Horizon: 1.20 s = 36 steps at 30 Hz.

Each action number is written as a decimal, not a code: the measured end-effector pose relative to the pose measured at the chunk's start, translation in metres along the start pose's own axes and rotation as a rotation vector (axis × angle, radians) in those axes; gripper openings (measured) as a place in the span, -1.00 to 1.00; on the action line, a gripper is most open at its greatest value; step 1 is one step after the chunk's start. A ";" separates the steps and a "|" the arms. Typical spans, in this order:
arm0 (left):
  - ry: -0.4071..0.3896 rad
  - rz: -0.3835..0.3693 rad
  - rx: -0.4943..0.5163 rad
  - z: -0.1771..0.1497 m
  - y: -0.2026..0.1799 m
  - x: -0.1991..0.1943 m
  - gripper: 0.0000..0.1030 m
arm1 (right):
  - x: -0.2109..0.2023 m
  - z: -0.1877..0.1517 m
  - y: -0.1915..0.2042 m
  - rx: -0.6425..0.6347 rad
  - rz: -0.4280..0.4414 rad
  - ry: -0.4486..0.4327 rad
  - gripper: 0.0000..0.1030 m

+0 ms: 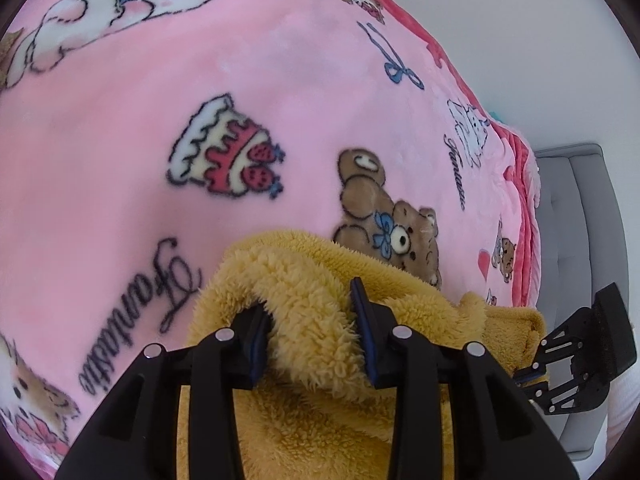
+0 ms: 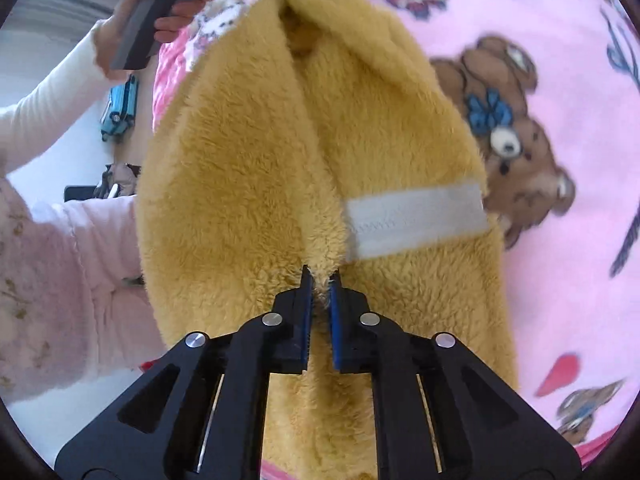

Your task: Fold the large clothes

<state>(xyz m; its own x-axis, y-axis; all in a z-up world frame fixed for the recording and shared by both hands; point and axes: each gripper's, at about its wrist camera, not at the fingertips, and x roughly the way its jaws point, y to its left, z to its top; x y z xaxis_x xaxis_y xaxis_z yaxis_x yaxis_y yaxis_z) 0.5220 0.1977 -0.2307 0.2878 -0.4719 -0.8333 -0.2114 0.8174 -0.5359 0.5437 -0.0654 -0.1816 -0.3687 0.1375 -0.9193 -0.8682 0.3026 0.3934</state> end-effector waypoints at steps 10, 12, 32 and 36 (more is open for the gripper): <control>-0.098 -0.013 0.099 -0.013 0.003 -0.065 -0.21 | -0.040 0.001 -0.057 0.169 -0.297 -0.126 -0.90; -0.100 -0.048 0.044 -0.007 0.015 -0.063 -0.21 | -0.034 -0.001 -0.072 0.216 -0.349 -0.143 -0.90; -0.229 0.419 0.362 0.045 -0.069 -0.058 0.58 | 0.048 -0.103 -0.103 0.659 -0.264 -0.280 -0.89; -0.249 0.504 0.420 0.035 -0.083 -0.078 0.58 | 0.049 -0.104 -0.101 0.669 -0.274 -0.275 -0.88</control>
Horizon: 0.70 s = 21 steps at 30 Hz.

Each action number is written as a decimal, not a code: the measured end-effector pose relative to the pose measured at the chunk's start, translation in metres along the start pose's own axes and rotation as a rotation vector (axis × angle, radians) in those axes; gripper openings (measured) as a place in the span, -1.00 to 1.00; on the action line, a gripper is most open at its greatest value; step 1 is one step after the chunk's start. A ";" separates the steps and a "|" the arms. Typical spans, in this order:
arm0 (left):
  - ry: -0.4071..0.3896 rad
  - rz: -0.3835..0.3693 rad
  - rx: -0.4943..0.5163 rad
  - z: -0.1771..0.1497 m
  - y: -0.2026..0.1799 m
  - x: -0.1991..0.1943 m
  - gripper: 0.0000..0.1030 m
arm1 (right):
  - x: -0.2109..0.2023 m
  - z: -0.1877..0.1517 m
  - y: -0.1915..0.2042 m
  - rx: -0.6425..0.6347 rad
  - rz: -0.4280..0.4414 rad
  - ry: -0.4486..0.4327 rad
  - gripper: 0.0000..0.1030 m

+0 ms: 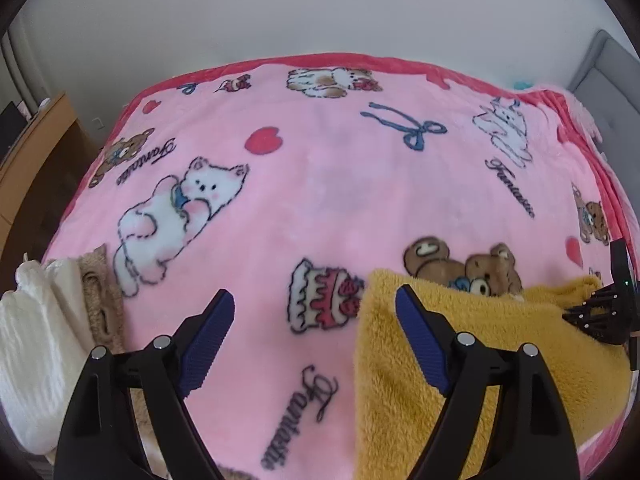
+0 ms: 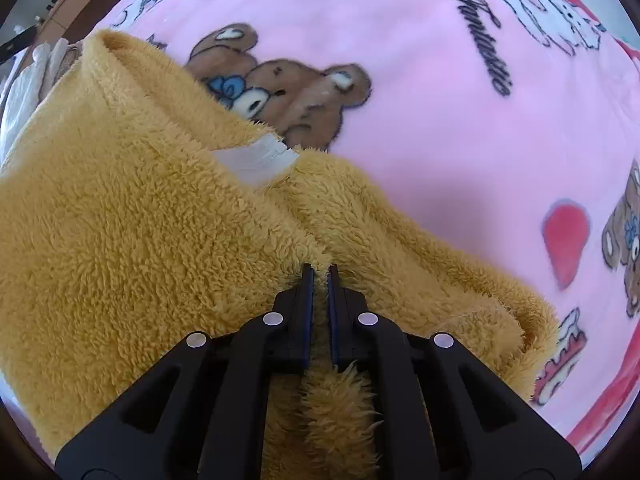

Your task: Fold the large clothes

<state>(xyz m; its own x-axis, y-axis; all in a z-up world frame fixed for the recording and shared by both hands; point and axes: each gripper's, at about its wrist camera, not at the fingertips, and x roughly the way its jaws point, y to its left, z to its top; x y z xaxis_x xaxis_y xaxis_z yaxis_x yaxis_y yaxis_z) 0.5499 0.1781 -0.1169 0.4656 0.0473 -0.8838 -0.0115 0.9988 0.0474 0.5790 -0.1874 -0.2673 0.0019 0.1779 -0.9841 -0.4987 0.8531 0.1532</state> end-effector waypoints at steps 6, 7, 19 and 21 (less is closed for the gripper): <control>-0.008 -0.159 -0.043 -0.010 -0.043 -0.036 0.58 | 0.007 0.017 -0.006 -0.003 -0.009 0.012 -0.86; 0.009 -0.211 -0.052 -0.016 -0.055 -0.036 0.58 | 0.006 0.017 -0.007 0.002 -0.012 0.005 -0.85; 0.240 -0.218 -0.018 -0.091 -0.140 0.039 0.58 | -0.028 -0.007 -0.005 0.125 -0.005 -0.118 -0.38; 0.248 -0.209 -0.015 -0.095 -0.141 0.042 0.58 | -0.062 -0.013 0.005 0.148 0.011 -0.228 -0.18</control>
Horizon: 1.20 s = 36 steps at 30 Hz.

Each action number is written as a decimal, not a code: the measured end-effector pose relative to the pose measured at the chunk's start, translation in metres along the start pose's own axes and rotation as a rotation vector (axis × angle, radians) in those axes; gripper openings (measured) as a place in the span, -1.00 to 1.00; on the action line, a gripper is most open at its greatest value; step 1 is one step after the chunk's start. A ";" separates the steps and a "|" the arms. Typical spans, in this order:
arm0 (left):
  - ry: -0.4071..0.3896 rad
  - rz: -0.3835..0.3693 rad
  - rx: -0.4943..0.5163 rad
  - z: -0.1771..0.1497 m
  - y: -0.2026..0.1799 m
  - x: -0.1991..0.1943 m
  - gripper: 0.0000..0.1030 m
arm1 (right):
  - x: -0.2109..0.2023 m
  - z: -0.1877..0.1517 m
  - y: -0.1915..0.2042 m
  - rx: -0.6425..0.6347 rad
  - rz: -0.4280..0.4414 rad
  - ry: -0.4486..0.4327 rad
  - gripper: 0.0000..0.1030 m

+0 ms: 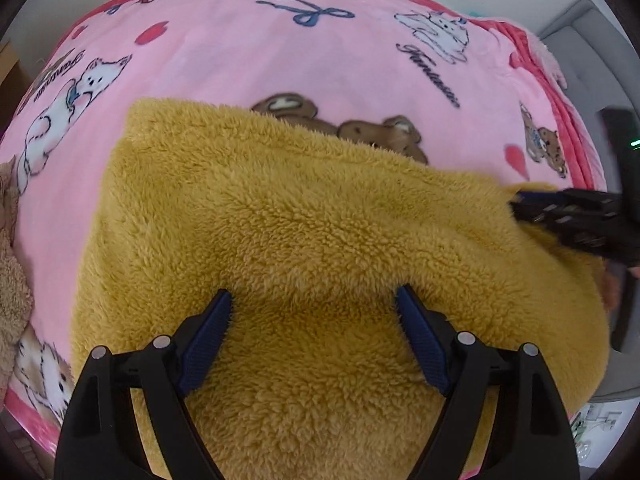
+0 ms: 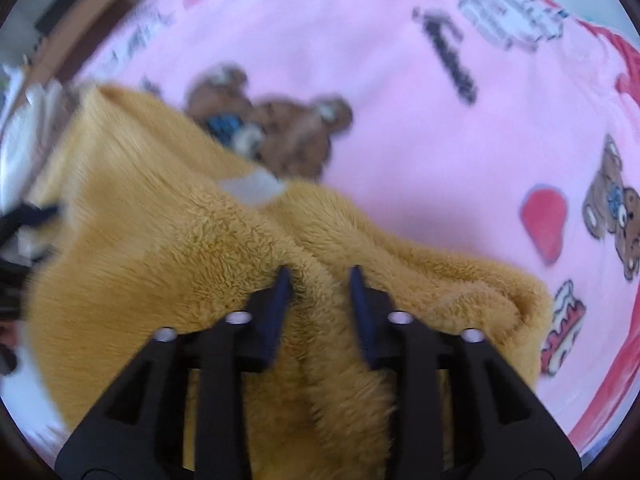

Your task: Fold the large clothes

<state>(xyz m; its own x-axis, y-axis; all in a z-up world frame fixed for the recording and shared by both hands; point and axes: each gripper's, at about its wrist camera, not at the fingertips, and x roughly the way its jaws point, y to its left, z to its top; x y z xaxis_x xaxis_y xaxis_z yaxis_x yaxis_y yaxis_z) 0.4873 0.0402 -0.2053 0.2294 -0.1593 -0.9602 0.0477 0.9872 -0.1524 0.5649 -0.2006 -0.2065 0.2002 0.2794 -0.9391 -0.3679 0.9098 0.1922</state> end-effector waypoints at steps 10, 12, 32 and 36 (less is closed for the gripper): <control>-0.024 0.008 0.010 -0.005 -0.001 0.001 0.62 | -0.079 -0.087 0.095 -0.254 -0.076 -0.398 0.00; -0.036 0.013 0.020 -0.007 0.000 0.004 0.67 | -0.055 -0.097 0.100 -0.281 -0.163 -0.326 -0.23; -0.045 -0.012 0.023 -0.025 0.009 0.064 0.89 | 0.020 -0.124 -0.035 0.219 -0.329 -0.308 -0.29; -0.050 0.009 0.024 -0.024 0.007 0.071 0.91 | 0.026 -0.126 -0.040 0.261 -0.290 -0.298 -0.29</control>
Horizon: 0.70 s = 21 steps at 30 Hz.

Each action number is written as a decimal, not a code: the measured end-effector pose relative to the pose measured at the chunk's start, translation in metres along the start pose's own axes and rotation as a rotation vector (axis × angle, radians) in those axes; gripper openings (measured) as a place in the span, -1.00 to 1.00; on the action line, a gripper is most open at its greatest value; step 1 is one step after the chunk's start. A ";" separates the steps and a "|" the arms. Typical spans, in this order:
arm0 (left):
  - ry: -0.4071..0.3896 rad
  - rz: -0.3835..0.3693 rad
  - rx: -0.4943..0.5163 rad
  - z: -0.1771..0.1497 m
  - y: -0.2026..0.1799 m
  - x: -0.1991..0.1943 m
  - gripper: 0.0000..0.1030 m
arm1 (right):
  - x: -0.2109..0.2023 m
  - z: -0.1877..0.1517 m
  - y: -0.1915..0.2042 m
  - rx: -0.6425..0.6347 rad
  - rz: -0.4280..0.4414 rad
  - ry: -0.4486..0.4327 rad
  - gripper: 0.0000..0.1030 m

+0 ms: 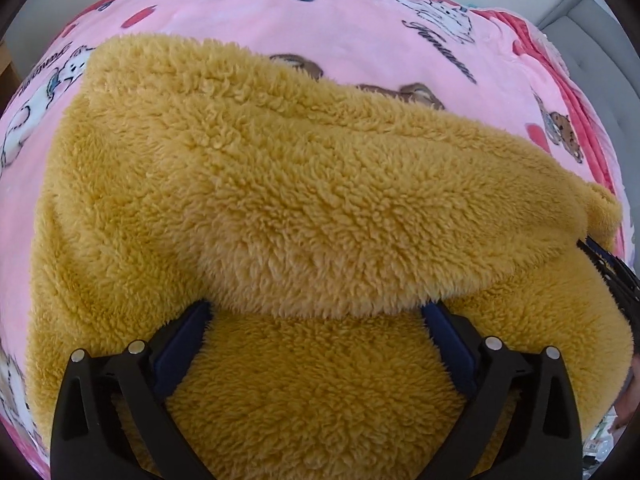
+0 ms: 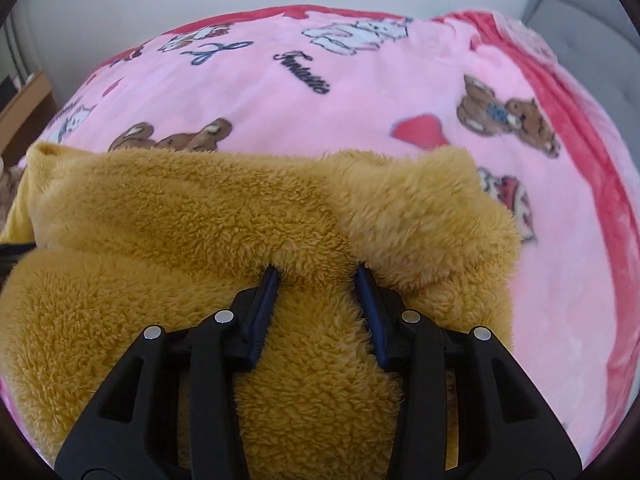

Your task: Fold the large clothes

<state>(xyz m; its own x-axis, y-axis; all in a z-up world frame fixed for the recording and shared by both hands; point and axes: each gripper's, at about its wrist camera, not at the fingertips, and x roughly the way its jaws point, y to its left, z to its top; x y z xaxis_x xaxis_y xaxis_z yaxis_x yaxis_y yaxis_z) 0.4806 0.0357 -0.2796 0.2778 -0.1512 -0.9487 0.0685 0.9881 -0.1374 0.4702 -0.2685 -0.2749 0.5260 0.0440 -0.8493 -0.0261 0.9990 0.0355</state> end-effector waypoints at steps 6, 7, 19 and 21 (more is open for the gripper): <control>-0.002 0.010 0.006 0.006 -0.003 0.004 0.92 | 0.000 0.005 0.001 0.001 0.018 0.015 -0.28; -0.012 0.006 0.012 0.007 -0.003 -0.002 0.92 | -0.005 0.008 0.003 -0.009 0.025 0.008 -0.27; -0.209 0.013 0.040 0.006 0.041 -0.093 0.91 | -0.110 0.008 -0.021 0.033 0.146 -0.189 0.43; -0.173 0.032 -0.001 0.005 0.063 -0.086 0.91 | -0.095 0.001 -0.029 0.054 0.152 -0.127 0.35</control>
<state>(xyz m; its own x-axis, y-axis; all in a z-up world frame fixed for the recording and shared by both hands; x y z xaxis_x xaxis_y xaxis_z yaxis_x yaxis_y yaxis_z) 0.4654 0.1110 -0.2057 0.4410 -0.1217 -0.8892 0.0563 0.9926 -0.1079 0.4213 -0.3020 -0.1945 0.6227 0.1908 -0.7589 -0.0691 0.9794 0.1895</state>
